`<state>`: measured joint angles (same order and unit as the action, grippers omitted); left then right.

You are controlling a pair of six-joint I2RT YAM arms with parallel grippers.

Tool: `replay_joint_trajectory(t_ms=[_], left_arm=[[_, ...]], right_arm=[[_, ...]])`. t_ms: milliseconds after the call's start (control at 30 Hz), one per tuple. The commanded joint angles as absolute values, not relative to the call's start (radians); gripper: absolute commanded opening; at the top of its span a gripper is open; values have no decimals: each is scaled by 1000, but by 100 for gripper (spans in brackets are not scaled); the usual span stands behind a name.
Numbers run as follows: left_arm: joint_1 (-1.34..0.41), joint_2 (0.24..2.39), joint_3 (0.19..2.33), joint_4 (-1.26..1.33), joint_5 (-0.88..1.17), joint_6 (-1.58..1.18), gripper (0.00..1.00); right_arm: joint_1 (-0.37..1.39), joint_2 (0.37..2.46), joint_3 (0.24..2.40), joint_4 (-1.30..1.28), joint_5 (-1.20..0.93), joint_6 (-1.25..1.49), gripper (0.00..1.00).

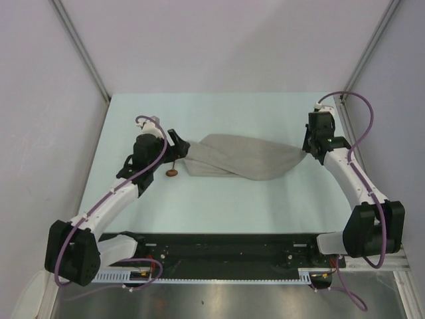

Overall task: Fold the napkin, place the utensils inside, and roll it up
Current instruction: Flatten the napkin out

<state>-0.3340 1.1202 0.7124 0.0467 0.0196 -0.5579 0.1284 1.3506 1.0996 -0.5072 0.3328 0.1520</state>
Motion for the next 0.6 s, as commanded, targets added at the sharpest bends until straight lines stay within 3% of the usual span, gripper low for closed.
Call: replay_joint_trajectory(t_ms=[0, 167, 233, 567], left_arm=[[-345, 1181, 715, 48, -80, -499, 83], [-342, 1258, 736, -21, -264, -440, 84], [-315, 1307, 736, -14, -316, -434, 80], [-224, 1633, 955, -52, -164, -460, 62]], right_arm=[[84, 1312, 1083, -456, 371, 262, 0], [8, 1321, 1080, -451, 324, 279, 0], [-18, 1327, 1080, -439, 295, 279, 0], [-35, 1354, 1088, -423, 250, 273, 0]])
